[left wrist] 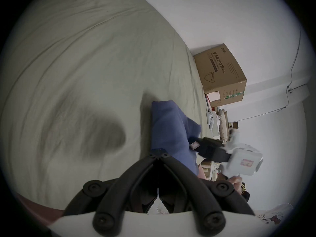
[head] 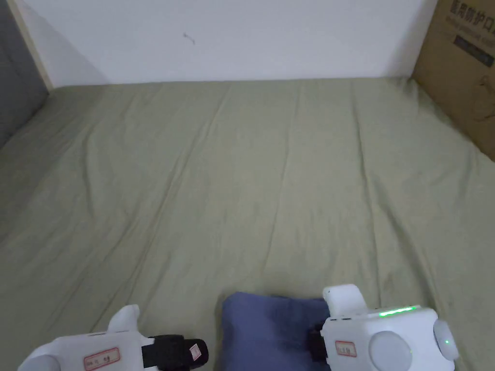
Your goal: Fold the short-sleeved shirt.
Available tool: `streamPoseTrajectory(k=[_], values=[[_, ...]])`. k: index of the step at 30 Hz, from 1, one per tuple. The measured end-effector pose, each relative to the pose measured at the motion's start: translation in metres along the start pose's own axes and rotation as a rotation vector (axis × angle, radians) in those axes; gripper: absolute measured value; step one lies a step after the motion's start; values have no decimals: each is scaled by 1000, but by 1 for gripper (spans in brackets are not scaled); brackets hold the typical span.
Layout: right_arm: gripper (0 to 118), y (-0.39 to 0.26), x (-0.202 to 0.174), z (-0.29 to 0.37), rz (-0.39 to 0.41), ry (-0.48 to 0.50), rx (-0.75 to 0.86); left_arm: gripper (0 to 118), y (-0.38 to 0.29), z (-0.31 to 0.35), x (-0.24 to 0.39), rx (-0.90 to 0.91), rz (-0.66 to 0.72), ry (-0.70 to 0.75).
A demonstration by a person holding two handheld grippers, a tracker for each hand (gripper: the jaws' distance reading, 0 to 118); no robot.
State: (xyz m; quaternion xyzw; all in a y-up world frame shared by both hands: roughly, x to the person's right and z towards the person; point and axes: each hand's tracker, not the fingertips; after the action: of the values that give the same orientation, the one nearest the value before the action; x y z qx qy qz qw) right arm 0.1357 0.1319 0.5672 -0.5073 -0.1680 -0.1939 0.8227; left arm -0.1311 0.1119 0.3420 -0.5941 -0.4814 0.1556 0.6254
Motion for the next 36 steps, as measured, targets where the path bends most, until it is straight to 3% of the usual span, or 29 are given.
streamPoseTrajectory(k=[2, 3, 6, 7, 8, 13, 19, 21, 22, 23, 24, 27, 30, 32, 36], values=[[0, -5, 3, -6, -39, 57, 28, 5, 1, -4, -1, -1, 2, -3], [0, -2, 4, -2, -77, 64, 41, 17, 2, -7, -1, -10, -9, -19], [0, 3, 12, 3, -78, 84, 29, 99, 7, -18, -2, -49, 2, -64], [0, 2, 12, 2, -77, 89, 27, 114, 9, -25, -3, -77, 24, -99], [0, 2, 12, 1, -78, 93, 28, 116, 10, -31, -4, -96, 36, -126], [0, -1, 15, 2, -115, 108, 33, 116, 17, -55, -9, -80, 100, -167], [0, -1, 17, 2, -126, 119, 31, 116, 19, -96, -7, -199, 186, -327], [0, -1, 18, 2, -126, 119, 31, 110, 15, -106, -7, -208, 177, -334], [0, -1, 18, 3, -125, 118, 30, 83, 14, -107, -4, -201, 150, -307], [0, -1, 17, 3, -122, 115, 30, 39, 14, -108, -2, -203, 105, -229], [0, -1, 16, 4, -117, 106, 28, 28, 13, -111, -5, -213, 79, -110], [0, 0, 15, 7, -115, 97, 26, 28, 15, -110, -14, -215, 216, -231], [0, 3, 10, 12, -114, 98, 34, 28, 17, -98, 1, -222, 57, -144], [0, 4, 4, 16, -91, 93, 43, 28, 24, -89, 2, -231, 49, -130], [0, 7, -3, 31, -77, 93, 75, 28, 47, -45, -7, -192, -38, 33]])
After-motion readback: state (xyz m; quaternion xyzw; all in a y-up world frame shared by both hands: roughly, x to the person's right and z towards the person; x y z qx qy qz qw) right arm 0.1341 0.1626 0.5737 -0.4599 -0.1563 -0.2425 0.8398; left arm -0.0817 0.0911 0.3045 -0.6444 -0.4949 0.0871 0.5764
